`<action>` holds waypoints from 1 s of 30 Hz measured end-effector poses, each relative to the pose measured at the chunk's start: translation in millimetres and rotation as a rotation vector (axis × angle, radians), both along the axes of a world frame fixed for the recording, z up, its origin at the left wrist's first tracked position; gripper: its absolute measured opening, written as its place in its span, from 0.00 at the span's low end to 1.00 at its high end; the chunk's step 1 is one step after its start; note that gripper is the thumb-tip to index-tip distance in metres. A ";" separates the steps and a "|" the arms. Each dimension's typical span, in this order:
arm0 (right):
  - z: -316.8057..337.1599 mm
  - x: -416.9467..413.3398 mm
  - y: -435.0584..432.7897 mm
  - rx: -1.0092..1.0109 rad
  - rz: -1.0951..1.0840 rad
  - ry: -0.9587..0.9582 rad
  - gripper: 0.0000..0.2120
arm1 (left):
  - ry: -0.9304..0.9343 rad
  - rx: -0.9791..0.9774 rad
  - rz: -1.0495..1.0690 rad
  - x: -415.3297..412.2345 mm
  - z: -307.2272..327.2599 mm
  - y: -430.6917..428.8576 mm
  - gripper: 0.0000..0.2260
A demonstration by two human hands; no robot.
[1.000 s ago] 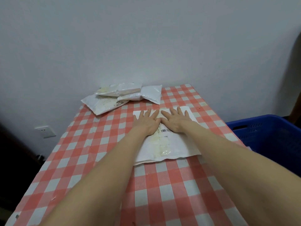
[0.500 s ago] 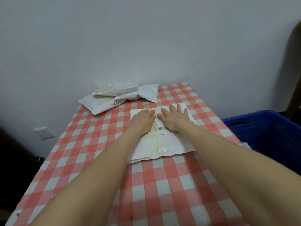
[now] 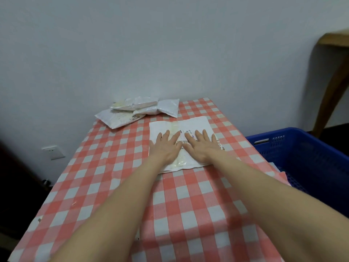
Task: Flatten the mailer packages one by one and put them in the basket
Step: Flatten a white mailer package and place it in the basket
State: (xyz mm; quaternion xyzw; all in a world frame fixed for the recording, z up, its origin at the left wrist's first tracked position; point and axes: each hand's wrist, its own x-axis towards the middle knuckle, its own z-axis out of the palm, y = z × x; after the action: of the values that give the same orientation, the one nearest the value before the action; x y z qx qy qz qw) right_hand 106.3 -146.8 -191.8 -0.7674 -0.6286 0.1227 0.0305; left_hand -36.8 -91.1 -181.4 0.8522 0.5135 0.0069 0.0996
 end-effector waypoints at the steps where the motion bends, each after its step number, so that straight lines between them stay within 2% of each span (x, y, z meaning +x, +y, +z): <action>1: -2.2 -0.3 0.5 -0.010 -0.005 -0.012 0.29 | -0.010 0.002 0.007 0.3 -1.7 0.0 0.23; 15: 3.9 -0.7 6.4 -0.085 -0.018 0.008 0.28 | 0.003 -0.085 0.010 1.3 2.9 4.3 0.23; 20: 3.8 1.1 4.2 -0.054 -0.013 0.028 0.29 | 0.002 -0.141 0.010 0.6 7.0 7.4 0.22; 23: 10.1 5.9 2.0 0.018 -0.013 0.119 0.29 | -0.075 -0.149 -0.013 -1.9 19.5 14.9 0.22; 25: 18.6 13.3 2.4 0.151 -0.087 0.243 0.29 | -0.100 -0.106 0.038 -4.9 32.2 19.3 0.21; 27: 32.0 24.2 2.9 0.252 -0.266 0.254 0.30 | -0.136 -0.070 0.210 -10.6 42.2 27.6 0.23; 30: 48.3 39.6 -5.2 0.127 -0.470 0.243 0.31 | -0.042 -0.107 0.369 -15.6 47.9 30.2 0.27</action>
State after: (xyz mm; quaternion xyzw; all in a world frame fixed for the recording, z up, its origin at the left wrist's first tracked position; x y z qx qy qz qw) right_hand 145.9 -152.0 -143.6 -0.8683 -0.4316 0.1637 0.1816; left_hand -52.4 -60.9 -133.5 0.7368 0.6585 0.0154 0.1527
